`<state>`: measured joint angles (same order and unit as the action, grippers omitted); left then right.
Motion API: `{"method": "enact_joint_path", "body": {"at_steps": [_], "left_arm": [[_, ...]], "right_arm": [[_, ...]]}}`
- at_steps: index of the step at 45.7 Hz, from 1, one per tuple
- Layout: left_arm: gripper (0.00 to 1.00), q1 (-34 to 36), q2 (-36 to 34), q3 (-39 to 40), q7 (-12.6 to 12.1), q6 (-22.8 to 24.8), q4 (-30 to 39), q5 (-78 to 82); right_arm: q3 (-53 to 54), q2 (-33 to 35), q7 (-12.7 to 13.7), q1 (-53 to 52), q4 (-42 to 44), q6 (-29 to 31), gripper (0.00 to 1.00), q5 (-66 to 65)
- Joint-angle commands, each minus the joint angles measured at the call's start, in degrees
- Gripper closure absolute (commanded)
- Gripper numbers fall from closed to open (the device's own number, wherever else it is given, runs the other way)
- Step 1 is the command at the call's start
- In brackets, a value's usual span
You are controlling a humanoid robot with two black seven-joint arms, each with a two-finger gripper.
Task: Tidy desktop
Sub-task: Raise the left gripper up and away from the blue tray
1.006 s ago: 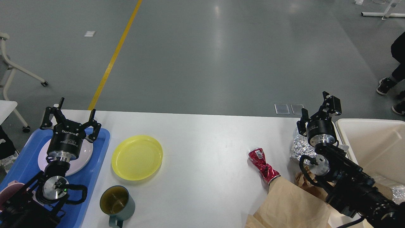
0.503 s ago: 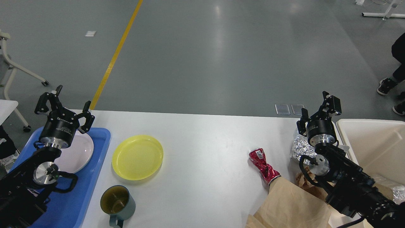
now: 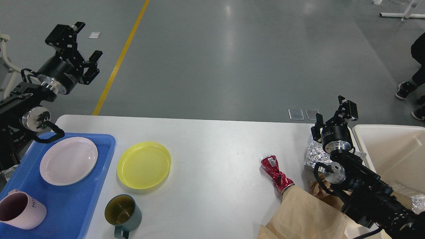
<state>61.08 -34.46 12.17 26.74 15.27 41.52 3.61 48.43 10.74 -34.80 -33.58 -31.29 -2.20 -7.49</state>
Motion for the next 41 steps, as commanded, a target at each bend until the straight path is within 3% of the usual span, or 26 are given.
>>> {"method": "enact_joint_path", "body": {"at_steps": [1,13,18,24,30,41], "left_arm": [[0.04,7.5,0.5,-12.3,0.0,0.4,-0.1,0.1],[0.04,20.2,2.9,-34.7,0.0,0.6,-0.3,0.3],[0.04,25.1,5.2,-40.5,0.0,0.7,-0.4,0.3],[0.04,30.1,5.9,-41.5,0.0,0.7,-0.4,0.3],[0.04,33.8,12.6,-41.0,0.0,1.0,-0.4,0.3],[0.04,40.0,13.4,-38.2,0.0,8.2,-1.3,0.3]], "right_arm": [[0.0,0.0,0.0,0.0,0.0,0.0,0.00,0.0],[0.1,0.0,0.0,0.0,0.0,0.0,0.00,0.0],[0.0,0.0,0.0,0.0,0.0,0.0,0.00,0.0],[0.0,0.0,0.0,0.0,0.0,0.0,0.00,0.0],[0.0,0.1,0.0,0.0,0.0,0.0,0.00,0.0],[0.0,0.1,0.0,0.0,0.0,0.0,0.00,-0.1]]}}
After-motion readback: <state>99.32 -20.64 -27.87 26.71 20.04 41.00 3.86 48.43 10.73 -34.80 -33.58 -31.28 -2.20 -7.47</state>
